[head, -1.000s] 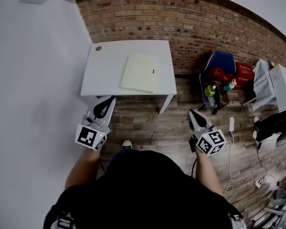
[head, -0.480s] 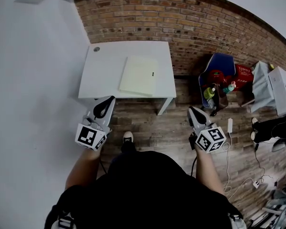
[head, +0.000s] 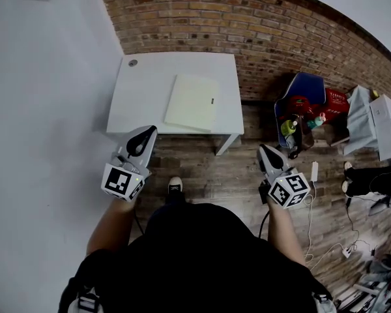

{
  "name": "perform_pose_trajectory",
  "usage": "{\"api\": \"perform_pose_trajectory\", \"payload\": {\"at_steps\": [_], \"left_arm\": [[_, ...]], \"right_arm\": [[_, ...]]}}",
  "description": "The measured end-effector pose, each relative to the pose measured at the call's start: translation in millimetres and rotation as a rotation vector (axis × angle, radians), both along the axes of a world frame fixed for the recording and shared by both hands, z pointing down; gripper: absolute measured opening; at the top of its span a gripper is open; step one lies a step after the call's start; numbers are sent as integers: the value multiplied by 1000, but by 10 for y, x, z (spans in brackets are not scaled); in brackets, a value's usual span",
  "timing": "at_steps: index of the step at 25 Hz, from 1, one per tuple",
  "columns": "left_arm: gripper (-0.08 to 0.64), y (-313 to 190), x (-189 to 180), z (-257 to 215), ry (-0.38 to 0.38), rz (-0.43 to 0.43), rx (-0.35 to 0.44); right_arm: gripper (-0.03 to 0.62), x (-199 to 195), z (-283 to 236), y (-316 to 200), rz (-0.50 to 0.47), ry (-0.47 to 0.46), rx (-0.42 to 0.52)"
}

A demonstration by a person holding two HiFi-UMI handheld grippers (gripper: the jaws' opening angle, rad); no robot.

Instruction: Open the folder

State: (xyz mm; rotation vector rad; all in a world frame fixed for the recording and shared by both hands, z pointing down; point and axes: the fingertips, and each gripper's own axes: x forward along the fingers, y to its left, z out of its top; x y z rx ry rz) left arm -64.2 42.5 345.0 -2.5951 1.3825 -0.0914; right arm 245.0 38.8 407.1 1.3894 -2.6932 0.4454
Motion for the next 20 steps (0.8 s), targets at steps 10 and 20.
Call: {"api": "perform_pose_trajectory", "payload": {"at_steps": [10,20], "left_arm": [[3,-336,-124,75,-12,-9,-17],[3,-720,-325,239,-28,-34,-55]], "right_arm": [[2,-79,55,-241,18,14,-17],[2,-282,145,-505,16,13,-45]]}}
